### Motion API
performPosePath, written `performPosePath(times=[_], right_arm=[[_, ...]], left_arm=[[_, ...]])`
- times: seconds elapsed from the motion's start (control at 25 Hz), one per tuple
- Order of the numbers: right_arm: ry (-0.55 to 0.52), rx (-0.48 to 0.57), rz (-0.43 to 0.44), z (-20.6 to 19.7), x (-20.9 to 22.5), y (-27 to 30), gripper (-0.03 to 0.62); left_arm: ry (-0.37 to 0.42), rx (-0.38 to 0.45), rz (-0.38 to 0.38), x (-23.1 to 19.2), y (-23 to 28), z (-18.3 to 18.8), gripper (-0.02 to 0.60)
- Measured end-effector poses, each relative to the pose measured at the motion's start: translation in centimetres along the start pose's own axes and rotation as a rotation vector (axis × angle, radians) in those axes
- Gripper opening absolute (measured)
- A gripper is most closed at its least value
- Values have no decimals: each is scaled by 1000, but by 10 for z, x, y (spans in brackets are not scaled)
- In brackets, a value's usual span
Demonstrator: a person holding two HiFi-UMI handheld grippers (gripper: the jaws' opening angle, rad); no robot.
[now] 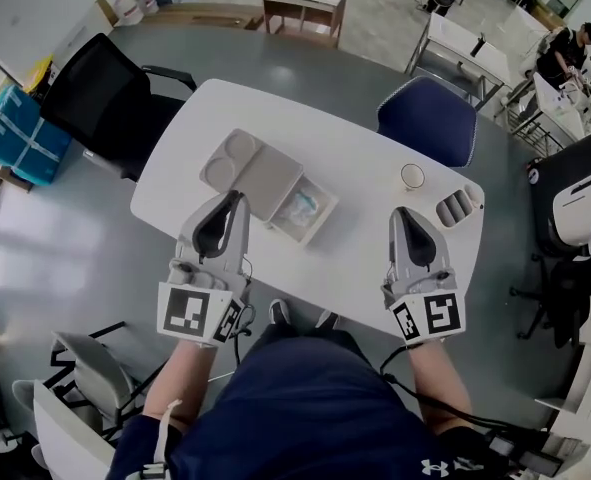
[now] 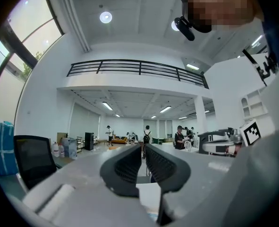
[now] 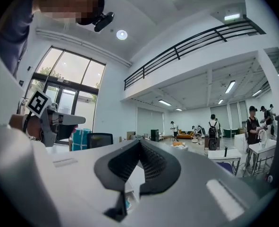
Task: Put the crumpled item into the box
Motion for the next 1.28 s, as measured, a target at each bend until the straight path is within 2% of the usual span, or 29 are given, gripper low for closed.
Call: performPosePath(times=[0.2, 0.36, 0.92, 1.28], right_arm=[[-11, 41, 1, 15, -10, -4, 2], [-14, 54, -1, 18, -12, -4, 2], [52, 0, 8, -11, -18, -12, 2], [85, 13, 14, -12, -21, -14, 2]], left_arm=[[19, 28, -9, 4, -9, 5, 25], [34, 13, -16, 3, -12, -2, 21], [13, -84, -33, 12, -16, -36, 21], [20, -84, -40, 18, -13, -38, 21]])
Point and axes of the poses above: the fingertips, and each gripper's own axes: y forward along the fingers, x to its right, z out of its top, the point moved 6 cm from there along -y, backward along the fingers, and after that the axes turned 3 degrees about x, right-handed, at the moved point
